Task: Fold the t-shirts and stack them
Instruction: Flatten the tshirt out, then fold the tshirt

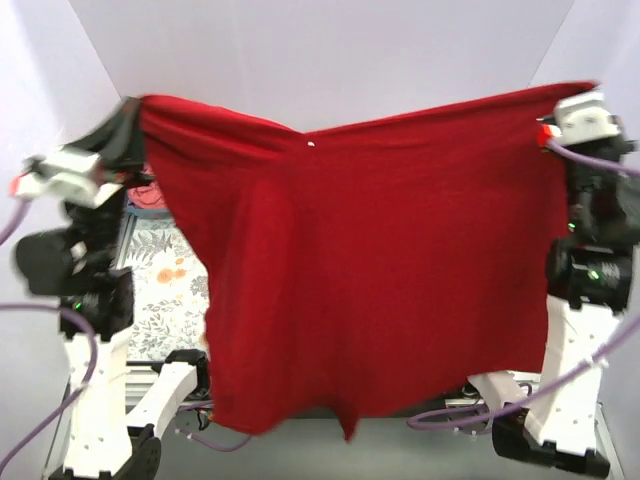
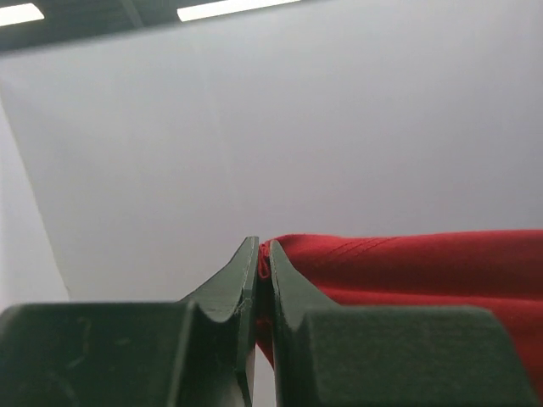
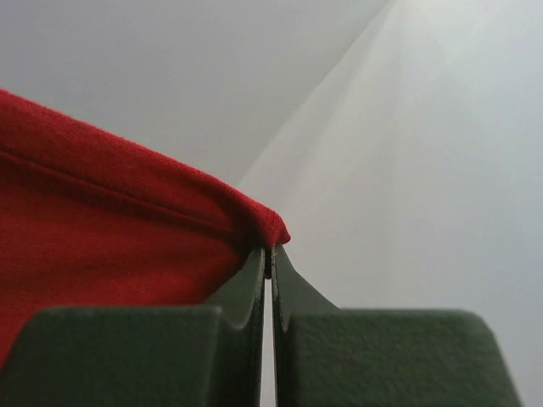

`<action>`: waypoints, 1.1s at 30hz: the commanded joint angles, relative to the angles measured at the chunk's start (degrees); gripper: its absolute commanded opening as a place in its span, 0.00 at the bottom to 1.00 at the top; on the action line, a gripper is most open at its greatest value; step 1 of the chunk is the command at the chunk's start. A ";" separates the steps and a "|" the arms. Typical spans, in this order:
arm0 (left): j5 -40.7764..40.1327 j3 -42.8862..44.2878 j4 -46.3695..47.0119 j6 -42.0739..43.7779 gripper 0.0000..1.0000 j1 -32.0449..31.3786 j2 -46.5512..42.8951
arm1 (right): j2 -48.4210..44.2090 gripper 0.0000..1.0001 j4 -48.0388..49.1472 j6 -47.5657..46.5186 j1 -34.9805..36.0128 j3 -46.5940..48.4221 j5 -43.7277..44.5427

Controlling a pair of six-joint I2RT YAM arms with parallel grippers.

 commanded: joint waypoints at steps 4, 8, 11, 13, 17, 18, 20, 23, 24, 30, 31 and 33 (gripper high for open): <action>5.65 -16.82 -3.69 -0.98 0.00 0.37 3.33 | 1.58 0.01 -0.04 -1.45 -0.36 -18.45 -8.14; 8.55 -26.82 0.08 -3.27 0.00 0.19 10.09 | 5.52 0.01 3.90 -3.12 -0.36 -29.09 -10.35; 7.24 -28.44 5.62 -4.50 0.00 -0.07 20.27 | 12.36 0.01 9.35 -3.65 -0.01 -33.32 -11.58; 5.67 -27.30 9.31 -4.06 0.00 -0.42 30.52 | 17.29 0.01 13.55 -4.00 0.43 -33.59 -10.80; 3.12 -18.44 12.04 -1.18 0.00 -0.86 48.53 | 35.36 0.01 15.16 -2.95 1.83 -25.98 -9.22; 2.15 -14.15 13.18 -1.25 0.00 -1.04 51.47 | 38.38 0.01 15.25 -2.68 2.10 -24.03 -8.86; 1.53 -9.21 13.28 -0.82 0.00 -1.04 60.41 | 45.92 0.01 15.34 -2.94 2.97 -18.51 -7.72; 1.26 0.37 13.89 -0.81 0.00 -1.13 67.91 | 54.72 0.01 16.13 -3.73 4.20 -12.60 -4.39; 0.04 2.57 14.24 -0.64 0.00 -1.22 72.81 | 56.76 0.01 16.56 -3.82 4.47 -8.49 -3.33; -2.07 19.80 12.49 -1.34 0.00 -1.30 88.47 | 70.65 0.01 16.83 -4.79 5.26 5.58 3.00; -2.17 21.12 12.40 -1.51 0.00 -1.30 89.63 | 71.88 0.01 16.83 -5.14 5.35 6.83 3.00; -1.73 23.41 12.83 -1.43 0.00 -1.39 91.31 | 74.96 0.01 16.83 -5.41 5.61 8.77 3.00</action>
